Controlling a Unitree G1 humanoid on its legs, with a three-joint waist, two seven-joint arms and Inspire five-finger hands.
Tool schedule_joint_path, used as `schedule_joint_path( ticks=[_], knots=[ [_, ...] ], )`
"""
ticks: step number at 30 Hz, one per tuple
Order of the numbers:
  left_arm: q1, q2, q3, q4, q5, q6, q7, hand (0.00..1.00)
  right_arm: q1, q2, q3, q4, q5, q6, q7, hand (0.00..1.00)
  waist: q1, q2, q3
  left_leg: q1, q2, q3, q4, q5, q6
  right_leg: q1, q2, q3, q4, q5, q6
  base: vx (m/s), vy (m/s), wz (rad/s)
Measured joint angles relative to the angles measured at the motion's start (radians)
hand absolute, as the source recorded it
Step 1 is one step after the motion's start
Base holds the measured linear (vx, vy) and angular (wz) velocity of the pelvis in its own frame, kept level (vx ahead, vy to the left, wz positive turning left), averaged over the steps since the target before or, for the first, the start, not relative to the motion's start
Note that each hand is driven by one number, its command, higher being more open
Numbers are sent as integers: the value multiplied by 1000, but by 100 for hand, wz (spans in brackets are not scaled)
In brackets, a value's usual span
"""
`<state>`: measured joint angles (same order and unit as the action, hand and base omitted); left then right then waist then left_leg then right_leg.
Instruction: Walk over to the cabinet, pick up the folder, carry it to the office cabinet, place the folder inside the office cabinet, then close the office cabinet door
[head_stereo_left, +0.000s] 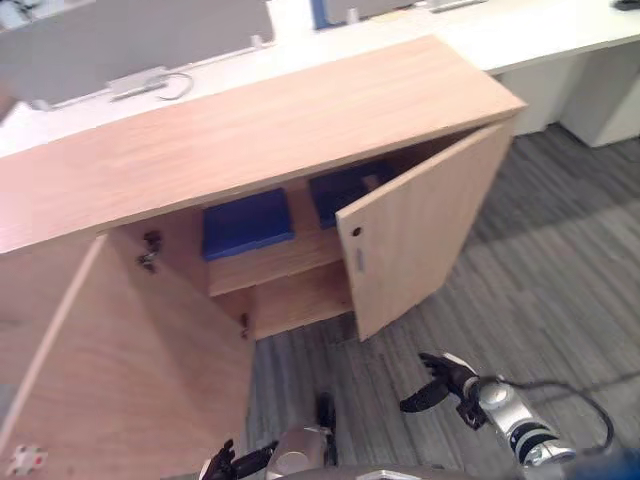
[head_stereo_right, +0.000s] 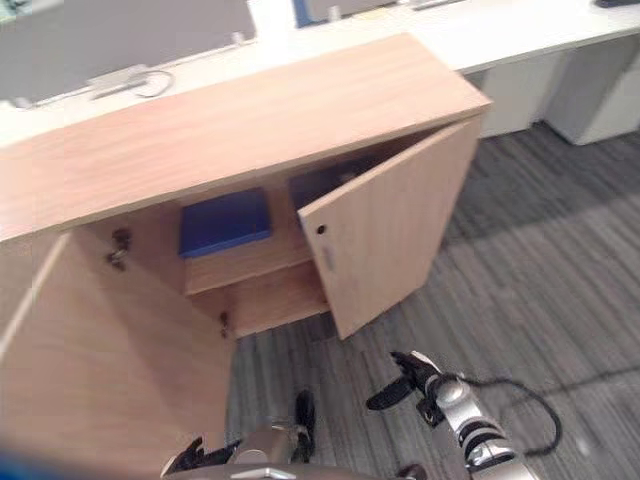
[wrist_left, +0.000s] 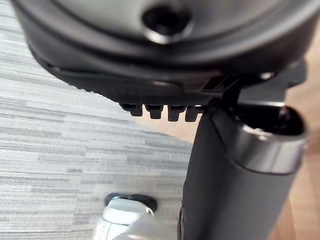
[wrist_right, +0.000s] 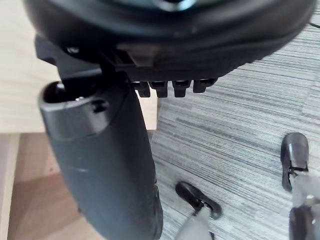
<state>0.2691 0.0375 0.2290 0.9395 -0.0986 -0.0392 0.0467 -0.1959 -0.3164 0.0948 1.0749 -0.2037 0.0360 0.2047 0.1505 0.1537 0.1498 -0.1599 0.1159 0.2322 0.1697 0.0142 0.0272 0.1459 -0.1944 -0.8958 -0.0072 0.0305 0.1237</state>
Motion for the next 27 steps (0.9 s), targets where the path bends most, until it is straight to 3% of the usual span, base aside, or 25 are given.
schedule_joint_path(
  ticks=[2, 6, 10, 12, 14, 15, 16, 17, 18, 19, 20, 21, 22, 23, 24, 25, 27],
  knots=[
    [-2, -3, 38, 22, 1, 10, 24, 100, 15, 88, -161, 62, -33, 18, -108, 100, 7, -23, 8, 18, -38, -32, -25, 6, -18, 25, -28, -18, 5, 1, 13, 166, 140, 66],
    [-1, -15, 68, 51, 7, 30, 58, 100, 56, 199, -239, 77, -30, 31, -238, 100, 6, -78, 12, 37, -93, -78, -71, 18, -9, 54, -58, -71, 3, 6, 26, 142, 57, 41],
    [-16, -23, 67, 48, 32, 27, 64, 100, 112, 218, -313, 77, -30, 38, -265, 100, 3, -86, 4, 60, -151, -157, -95, 23, -1, 112, -90, -155, 32, -6, 33, 148, 62, 70],
    [-11, -30, 67, 47, 34, 27, 66, 100, 143, 210, -352, 78, -31, 40, -277, 100, -6, -82, -4, 79, -186, -198, -96, 8, 9, 120, -179, -185, 198, -62, 26, 167, 121, 73],
    [-3, -33, 67, 45, 54, 26, 70, 100, 171, 195, -365, 78, -31, 45, -279, 100, -20, -75, -10, 114, -229, -258, -103, 4, 28, 122, -314, -178, 449, -83, -26, 206, 196, 89],
    [-4, -28, 67, 44, 56, 26, 77, 100, 175, 193, -378, 78, -31, 52, -280, 100, -29, -82, -7, 130, -250, -292, -101, 1, 44, 105, -375, -119, 571, -80, -113, 172, 178, 116],
    [-11, -18, 67, 44, 55, 25, 87, 100, 176, 194, -390, 79, -30, 54, -282, 100, -45, -85, -6, 140, -268, -349, -92, -5, 63, 43, -406, 51, 699, -94, -166, 111, 93, 118],
    [-16, -18, 67, 44, 54, 25, 93, 100, 175, 198, -388, 75, -30, 46, -284, 100, -50, -87, -8, 139, -269, -375, -85, -8, 64, 5, -385, 152, 712, -149, -128, 63, 32, 118],
    [-25, -17, 69, 44, 53, 24, 101, 100, 172, 202, -388, 73, -29, 38, -284, 100, -51, -89, -8, 138, -268, -409, -74, -13, 64, -50, -332, 301, 703, -212, -94, 59, -62, 114],
    [-36, -14, 81, 43, 52, 22, 109, 100, 173, 221, -389, 55, -29, 37, -287, 100, -49, -98, -10, 136, -275, -453, -54, -29, 50, -132, -231, 549, 650, -271, -66, 54, -84, 109],
    [-39, -14, 94, 43, 52, 21, 111, 100, 175, 233, -389, 45, -27, 37, -289, 100, -50, -107, -12, 133, -282, -473, -38, -38, 45, -156, -186, 662, 617, -288, -44, 58, -150, 125],
    [-45, -14, 111, 41, 52, 21, 114, 100, 197, 256, -388, 19, -12, 31, -290, 100, -54, -124, -21, 115, -296, -519, 0, -62, 31, -187, -108, 855, 560, -314, -1, 27, -142, 99],
    [-46, -14, 115, 38, 53, 21, 116, 100, 211, 268, -388, 7, -1, 27, -291, 100, -54, -132, -25, 108, -302, -537, 18, -73, 23, -199, -81, 923, 533, -316, 9, 22, -199, 122],
    [-44, -15, 134, 22, 53, 18, 119, 100, 227, 292, -392, -12, 39, 26, -293, 100, -54, -159, -32, 102, -321, -577, 53, -97, 13, -207, -68, 964, 463, -295, 17, 0, -225, 101],
    [-46, -20, 166, 7, 53, 18, 120, 100, 232, 311, -385, -14, 53, 27, -294, 100, -52, -184, -32, 100, -333, -598, 88, -129, 8, -205, -81, 938, 430, -292, 46, 2, -231, 87],
    [-45, -28, 185, 6, 53, 18, 122, 100, 234, 315, -386, -15, 53, 26, -295, 100, -51, -187, -37, 90, -328, -608, 111, -145, 1, -195, -77, 913, 422, -304, 37, 5, -239, 68],
    [-45, -69, 237, -20, 44, 17, 122, 100, 233, 303, -385, -22, 91, 26, -305, 100, -54, -153, -57, 24, -272, -629, 183, -191, -36, -195, -20, 831, 392, -304, 14, 21, -242, 62]
  ],
)
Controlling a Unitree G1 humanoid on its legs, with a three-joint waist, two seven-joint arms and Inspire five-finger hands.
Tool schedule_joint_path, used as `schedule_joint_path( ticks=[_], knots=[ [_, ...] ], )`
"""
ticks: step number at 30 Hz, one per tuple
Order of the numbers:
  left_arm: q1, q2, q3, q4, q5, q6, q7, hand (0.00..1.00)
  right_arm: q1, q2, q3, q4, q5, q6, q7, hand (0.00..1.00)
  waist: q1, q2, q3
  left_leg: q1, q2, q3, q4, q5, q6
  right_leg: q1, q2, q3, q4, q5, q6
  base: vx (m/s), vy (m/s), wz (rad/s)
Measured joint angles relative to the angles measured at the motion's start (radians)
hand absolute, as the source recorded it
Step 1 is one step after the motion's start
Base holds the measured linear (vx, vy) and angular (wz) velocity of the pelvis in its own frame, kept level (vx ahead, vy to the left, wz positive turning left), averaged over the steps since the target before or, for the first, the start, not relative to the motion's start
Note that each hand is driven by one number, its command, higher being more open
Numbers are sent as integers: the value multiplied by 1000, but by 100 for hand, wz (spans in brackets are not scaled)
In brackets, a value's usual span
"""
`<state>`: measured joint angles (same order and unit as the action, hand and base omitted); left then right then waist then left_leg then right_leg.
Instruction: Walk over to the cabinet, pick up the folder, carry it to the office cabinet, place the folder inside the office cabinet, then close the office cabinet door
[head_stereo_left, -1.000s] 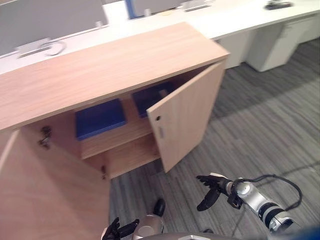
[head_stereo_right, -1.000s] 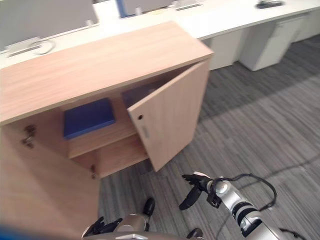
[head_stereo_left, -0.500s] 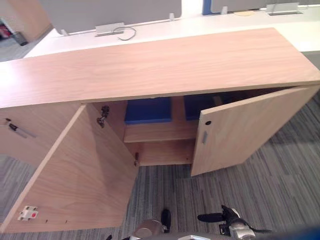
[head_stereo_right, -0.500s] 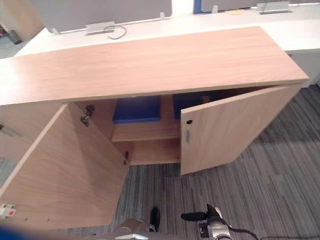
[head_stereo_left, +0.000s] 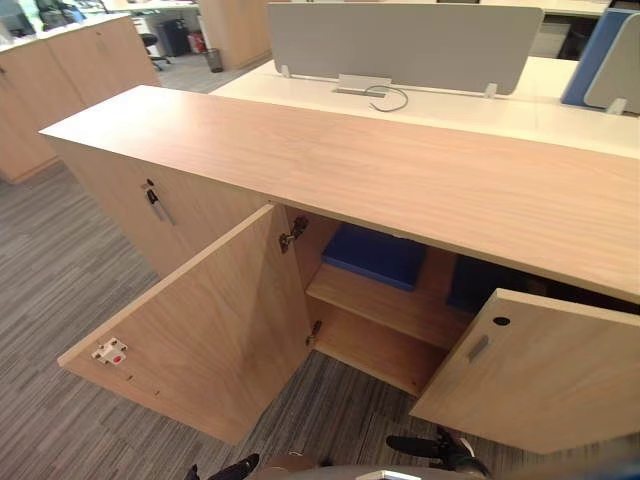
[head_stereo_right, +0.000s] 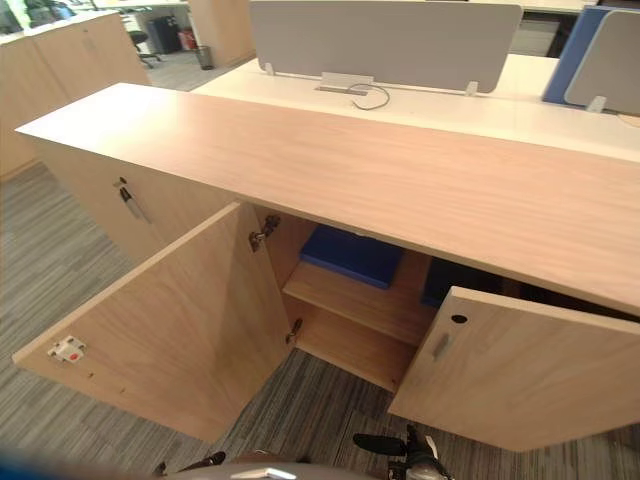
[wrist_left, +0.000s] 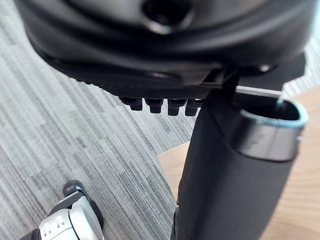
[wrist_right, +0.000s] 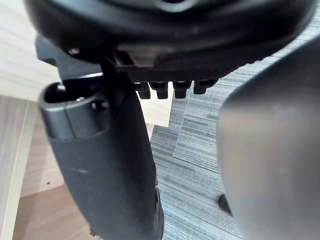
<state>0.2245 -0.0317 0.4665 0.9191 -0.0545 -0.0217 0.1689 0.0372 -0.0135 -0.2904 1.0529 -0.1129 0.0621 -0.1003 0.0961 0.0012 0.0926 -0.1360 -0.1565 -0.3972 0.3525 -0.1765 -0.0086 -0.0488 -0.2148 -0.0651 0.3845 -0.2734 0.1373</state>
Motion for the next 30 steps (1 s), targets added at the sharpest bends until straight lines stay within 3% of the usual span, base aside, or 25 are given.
schedule_joint_path(
  ticks=[1, 3, 7, 8, 10, 11, 12, 13, 15, 16, 18, 19, 20, 21, 23, 27, 30],
  knots=[
    [-2, -7, 10, -10, -5, 0, -1, 100, -2, -1, 0, 0, 0, 3, -1, 100, 0, 0, 0, -10, 17, 0, 5, -3, -5, 3, 11, -21, -8, 1, -7, 41, -214, 81],
    [-13, -19, 33, -33, -34, -2, -6, 100, 10, 5, -1, 1, 0, 6, -18, 100, -6, -5, 2, -39, 64, -24, 16, 0, -43, 49, 47, -123, -54, 12, -26, 78, -204, 91],
    [-8, -17, 28, -71, -49, -1, -5, 100, 11, 30, -25, -1, 14, 2, -34, 100, 4, -32, 14, -61, 73, -38, 6, 22, -71, 107, 65, -228, -114, 19, -37, 90, -142, 78],
    [-15, -19, 26, -94, -64, 0, -4, 100, 1, 37, -57, 0, 40, 2, -39, 100, 3, -33, 21, -84, 79, 25, 5, 43, -66, 117, 60, -270, -119, 20, -40, 23, -68, 97],
    [-25, -34, 10, -140, -80, -1, -3, 100, -15, 47, -103, -4, 56, 2, -48, 100, 1, -24, 41, -114, 132, 273, 7, 61, -14, 133, 52, -339, -117, 26, -49, -7, -42, 92],
    [-37, -36, -15, -150, -93, -2, -5, 100, -17, 47, -121, -24, 77, 1, -52, 100, -1, -1, 50, -140, 196, 488, 71, 36, 43, 141, 56, -379, -101, 24, -52, 0, 12, 85],
    [-41, -33, -54, -150, -94, -1, -6, 100, -27, 38, -145, -38, 77, 1, -54, 100, -1, 37, 60, -162, 233, 606, 135, 28, 65, 151, 66, -413, -72, 14, -55, 4, 46, 92],
    [-46, -32, -72, -152, -96, -2, -8, 100, -32, 37, -165, -39, 78, -1, -53, 100, -9, 38, 67, -168, 226, 606, 147, 33, 65, 152, 60, -428, -58, 3, -57, 12, 70, 93],
    [-43, -19, -136, -151, -122, -21, -14, 100, -36, 44, -202, -38, 97, -3, -53, 100, -12, 32, 60, -161, 160, 581, 79, 55, 76, 164, 31, -444, -88, -32, -57, -2, 84, 92],
    [-55, -17, -183, -149, -152, -21, -30, 100, -55, 36, -223, -31, 119, -7, -53, 100, -22, 31, 66, -148, 113, 544, -22, 118, 68, 174, 25, -477, -143, -9, -42, -24, 68, 84],
    [-54, -15, -184, -147, -184, -21, -46, 100, -67, 43, -250, -11, 132, -7, -54, 100, -24, 21, 73, -121, 96, 559, -97, 120, 61, 176, 7, -501, -181, 25, -27, -57, 75, 51],
    [-27, -17, -160, -142, -235, -13, -49, 100, -61, 48, -290, 5, 162, -7, -54, 100, -31, 31, 72, -95, 104, 577, -104, 117, 97, 200, 9, -510, -174, 26, -26, -31, 53, 18],
    [-15, -15, -146, -142, -258, -10, -50, 100, -62, 49, -315, 10, 174, 1, -56, 100, -32, 27, 72, -66, 89, 574, -149, 138, 91, 207, 6, -511, -179, 27, -28, 3, 4, 21],
    [-4, -12, -133, -144, -274, -12, -50, 100, -49, 50, -327, 9, 196, 1, -56, 100, -37, 16, 65, -3, 63, 560, -287, 207, 90, 210, 1, -509, -192, 40, -49, 0, -7, 19],
    [0, -5, -125, -153, -281, -13, -48, 100, -36, 51, -327, 1, 196, -4, -57, 100, -48, 18, 68, 53, 45, 526, -450, 291, 85, 212, 13, -510, -217, 44, -59, 9, 10, 35],
    [50, -6, -118, -265, -252, -9, -44, 100, -4, 60, -317, -3, 195, -4, -57, 100, -49, -5, 82, 81, 43, 521, -450, 291, 88, 248, 21, -498, -238, 52, -69, -39, -4, 8],
    [67, -7, -103, -374, -231, -8, -37, 100, 22, 64, -298, -26, 194, -2, -56, 100, -50, -2, 82, 93, 44, 525, -450, 287, 91, 268, 29, -492, -266, 49, -73, -53, -20, -4]
  ],
)
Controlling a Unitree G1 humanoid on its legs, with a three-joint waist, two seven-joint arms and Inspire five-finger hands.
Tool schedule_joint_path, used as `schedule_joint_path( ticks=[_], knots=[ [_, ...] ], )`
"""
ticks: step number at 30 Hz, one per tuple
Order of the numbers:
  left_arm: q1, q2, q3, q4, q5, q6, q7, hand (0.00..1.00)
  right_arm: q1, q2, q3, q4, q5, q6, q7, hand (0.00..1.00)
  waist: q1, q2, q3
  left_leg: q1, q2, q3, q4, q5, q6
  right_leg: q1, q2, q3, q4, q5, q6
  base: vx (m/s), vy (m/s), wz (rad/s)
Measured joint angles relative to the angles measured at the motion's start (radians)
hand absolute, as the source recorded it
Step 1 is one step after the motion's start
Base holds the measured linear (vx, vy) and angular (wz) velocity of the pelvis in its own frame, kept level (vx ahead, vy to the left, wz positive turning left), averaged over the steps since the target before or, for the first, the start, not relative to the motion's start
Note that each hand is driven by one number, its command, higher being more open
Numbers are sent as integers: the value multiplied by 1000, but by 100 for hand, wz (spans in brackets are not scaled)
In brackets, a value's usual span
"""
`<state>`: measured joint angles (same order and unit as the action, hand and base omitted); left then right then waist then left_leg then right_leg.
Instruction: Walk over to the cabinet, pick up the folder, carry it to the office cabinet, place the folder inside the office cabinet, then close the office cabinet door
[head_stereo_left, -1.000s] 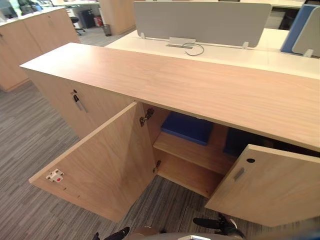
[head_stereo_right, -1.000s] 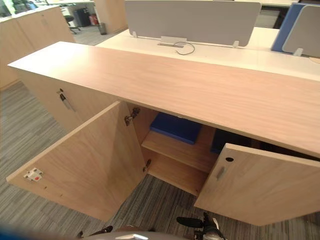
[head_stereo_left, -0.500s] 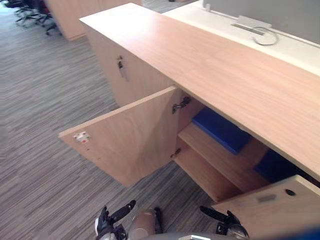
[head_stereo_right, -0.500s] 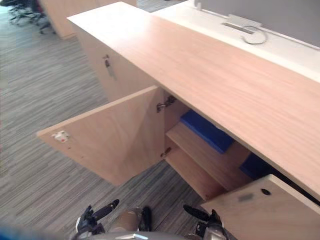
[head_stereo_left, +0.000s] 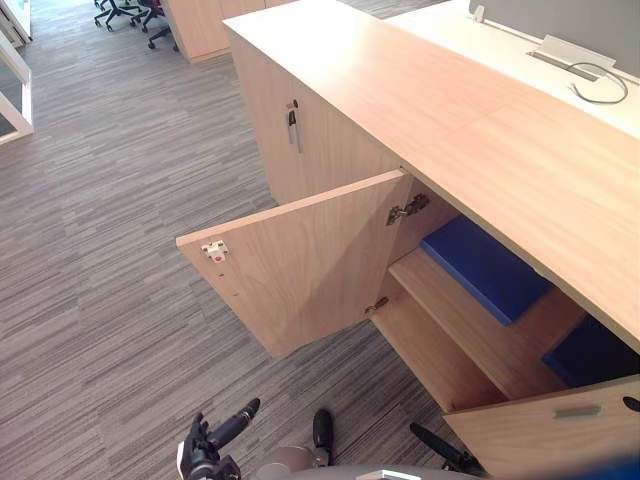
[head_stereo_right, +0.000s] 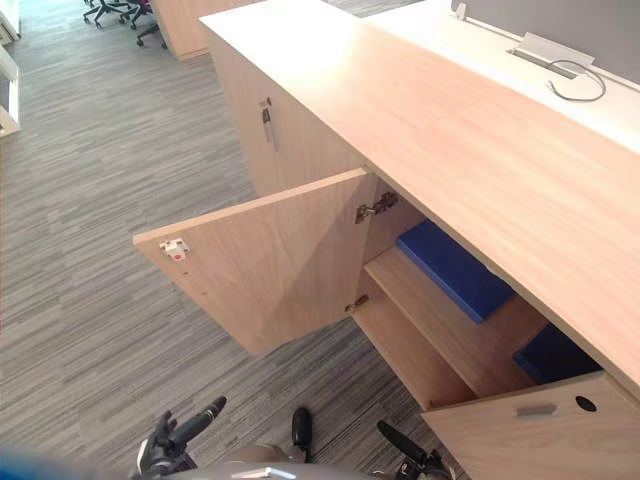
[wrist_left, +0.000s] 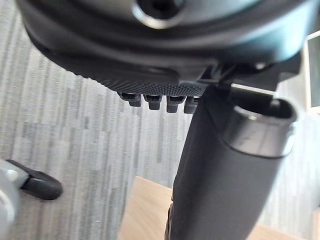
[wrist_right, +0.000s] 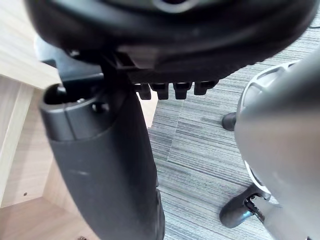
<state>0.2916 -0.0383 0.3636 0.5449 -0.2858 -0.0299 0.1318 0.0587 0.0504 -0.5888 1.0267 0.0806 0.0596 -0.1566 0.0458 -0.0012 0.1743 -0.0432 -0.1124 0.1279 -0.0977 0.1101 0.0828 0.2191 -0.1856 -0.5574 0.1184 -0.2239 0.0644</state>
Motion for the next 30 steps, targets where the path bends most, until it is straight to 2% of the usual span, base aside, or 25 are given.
schedule_joint_path(
  ticks=[7, 11, 15, 19, 22, 23, 24, 25, 26, 27, 29, 30],
  knots=[
    [-11, 9, 55, -206, 74, 0, 38, 100, 23, 0, 45, -33, -3, 3, 3, 100, -2, -4, 3, 18, 3, 13, 0, -7, -6, 26, 3, 8, -28, 4, 3, -14, -30, -7],
    [-36, 84, 55, -239, 141, 0, 43, 100, 25, 0, 62, -31, -12, 3, 15, 100, -2, -15, -2, 46, 8, 21, 0, -31, -18, 47, 7, 28, -30, 14, -14, 61, -31, -9],
    [-82, 169, 55, -239, 180, 0, 49, 100, 22, -3, 70, -28, -41, 3, 28, 100, -1, -12, -7, 71, 39, 26, 0, -46, -30, 43, 29, 80, 3, 42, -54, 70, -19, -8],
    [-128, 262, 56, -196, 180, 0, 50, 100, 8, -18, 82, 13, -41, 3, 40, 100, -1, -13, -18, 91, 73, 28, 4, -56, -44, 36, 51, 107, 41, 72, -52, 87, -22, -6],
    [-162, 339, 57, -147, 179, 5, 50, 100, -1, -24, 81, 22, -40, 2, 46, 100, -4, 6, -30, 101, 112, 24, 7, -56, -46, -6, 67, 137, 129, 83, -53, 101, -41, -9],
    [-162, 364, 57, -142, 178, 10, 48, 100, -5, -35, 81, 26, -41, 2, 50, 100, -4, 26, -31, 101, 137, 20, 7, -55, -48, -25, 83, 151, 113, 27, -46, 59, -101, -18],
    [-170, 390, 57, -124, 176, 10, 44, 100, -7, -44, 88, 27, -41, 0, 55, 100, -4, 33, -28, 106, 151, 18, 7, -48, -58, -32, 94, 151, 24, 15, -46, 11, -110, -15],
    [-178, 403, 55, -118, 175, 11, 40, 100, -5, -48, 94, 28, -41, 1, 56, 100, -4, 31, -29, 108, 152, 17, 7, -46, -63, -35, 95, 151, -23, 24, -47, -30, -146, 0],
    [-197, 432, 51, -115, 168, 10, 23, 100, -1, -54, 98, 30, -41, 1, 59, 100, -4, 14, -35, 109, 140, 17, 7, -50, -85, -62, 80, 157, -72, 119, -30, -53, -113, 17],
    [-208, 437, 49, -111, 163, 10, 10, 100, 2, -62, 98, 36, -41, 1, 59, 100, -9, 16, -39, 112, 142, 10, 6, -56, -94, -57, 75, 156, -60, 101, -10, -43, -151, 12],
    [-224, 439, 39, -109, 157, 8, -24, 100, 4, -97, 96, 46, -41, 2, 62, 100, -5, 44, -55, 111, 157, 6, 2, -45, -111, -57, 92, 168, -68, 92, -17, -39, -155, -5],
    [-227, 439, 31, -105, 151, 8, -50, 100, 3, -121, 96, 46, -42, 2, 65, 100, -6, 69, -63, 110, 163, 6, 1, -47, -117, -58, 102, 172, -73, 89, -21, -59, -133, -11]
  ],
)
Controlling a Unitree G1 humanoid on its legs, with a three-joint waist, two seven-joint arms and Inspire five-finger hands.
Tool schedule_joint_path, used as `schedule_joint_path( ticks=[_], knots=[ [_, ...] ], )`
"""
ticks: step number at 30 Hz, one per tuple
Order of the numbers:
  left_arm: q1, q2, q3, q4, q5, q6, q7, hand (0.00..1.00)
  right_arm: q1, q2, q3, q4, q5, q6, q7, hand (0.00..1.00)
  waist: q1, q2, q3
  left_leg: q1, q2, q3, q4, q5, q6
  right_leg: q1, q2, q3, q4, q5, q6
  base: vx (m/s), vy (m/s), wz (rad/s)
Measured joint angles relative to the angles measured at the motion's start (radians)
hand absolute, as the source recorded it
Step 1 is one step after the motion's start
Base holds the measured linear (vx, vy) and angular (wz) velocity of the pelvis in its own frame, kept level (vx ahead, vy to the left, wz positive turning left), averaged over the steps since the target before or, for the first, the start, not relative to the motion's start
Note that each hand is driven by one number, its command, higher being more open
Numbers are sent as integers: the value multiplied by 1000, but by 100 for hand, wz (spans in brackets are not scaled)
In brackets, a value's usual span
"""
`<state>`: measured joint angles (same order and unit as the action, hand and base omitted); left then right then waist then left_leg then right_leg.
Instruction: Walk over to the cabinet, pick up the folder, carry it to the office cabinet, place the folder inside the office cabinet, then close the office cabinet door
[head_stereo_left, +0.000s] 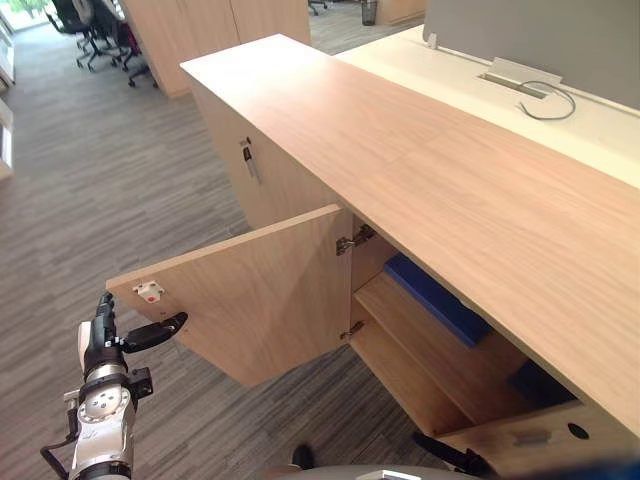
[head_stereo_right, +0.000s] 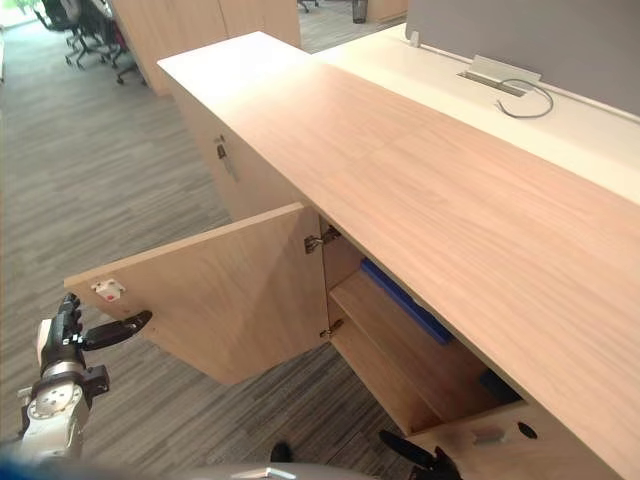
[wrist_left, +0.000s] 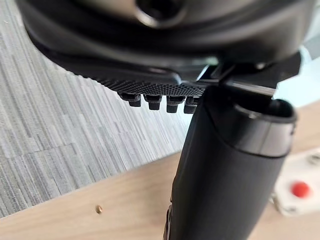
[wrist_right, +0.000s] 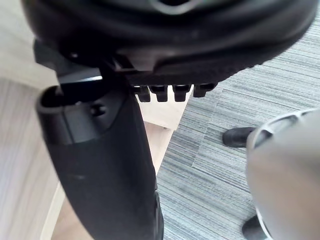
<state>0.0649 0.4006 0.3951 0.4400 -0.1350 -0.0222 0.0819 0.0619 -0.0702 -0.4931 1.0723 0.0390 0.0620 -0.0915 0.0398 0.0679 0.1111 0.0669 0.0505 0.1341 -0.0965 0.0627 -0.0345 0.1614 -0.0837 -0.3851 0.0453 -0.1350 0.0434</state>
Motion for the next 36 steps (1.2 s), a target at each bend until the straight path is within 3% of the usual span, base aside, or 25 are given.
schedule_joint_path(
  ticks=[4, 10, 20, 22, 25, 28, 33, 36],
  knots=[
    [-11, 33, -46, 30, -33, -2, -44, 100, 25, -24, 0, 0, -1, 1, 4, 100, 0, 16, -16, 1, 22, -2, 0, 0, -20, 2, 23, 3, -4, -2, -5, -37, -105, -3],
    [34, 159, -203, 22, -77, -26, -83, 100, 39, -14, 3, 3, -39, 1, 18, 100, 14, -20, -9, -3, 16, -7, 0, 1, -23, 5, 17, -1, -10, -1, -4, -18, -10, 5],
    [135, 339, -428, -45, -195, -35, -234, 100, 28, -11, 58, 18, -78, -3, 60, 100, 32, -23, -13, -7, -47, -11, 0, -16, 13, 16, -44, -18, -31, 15, 40, 2, 68, 6],
    [178, 428, -496, -107, -193, -35, -255, 100, 28, -20, 83, 26, -82, -8, 63, 100, 34, -23, -13, -13, -59, -19, 1, -17, 23, 16, -55, -27, -32, 18, 47, 3, 58, 13],
    [254, 537, -536, -234, -75, -35, -306, 100, 31, -32, 84, 33, -104, -10, 71, 100, 35, -20, -13, -21, -79, -34, 0, -18, 39, 16, -72, -43, -32, 20, 56, 0, 48, 16],
    [300, 532, -539, -340, 166, -41, -293, 100, 33, -49, 102, 35, -115, -13, 69, 100, 42, -11, -12, -31, -98, -46, 0, -16, 52, 15, -86, -58, -33, 27, 67, -13, 67, 18],
    [335, 515, -538, -475, 612, -97, -185, 100, 38, -44, 121, 50, -109, -59, 45, 100, 60, -11, -13, -48, -115, -66, 4, -4, 71, 9, -99, -76, -30, 36, 65, -45, 53, 16],
    [335, 502, -543, -498, 741, -132, -101, 100, 39, -44, 121, 67, -107, -72, 40, 100, 62, -7, -16, -64, -116, -61, 5, -3, 72, -11, -101, -68, -25, 45, 59, -74, 39, -3]
  ],
)
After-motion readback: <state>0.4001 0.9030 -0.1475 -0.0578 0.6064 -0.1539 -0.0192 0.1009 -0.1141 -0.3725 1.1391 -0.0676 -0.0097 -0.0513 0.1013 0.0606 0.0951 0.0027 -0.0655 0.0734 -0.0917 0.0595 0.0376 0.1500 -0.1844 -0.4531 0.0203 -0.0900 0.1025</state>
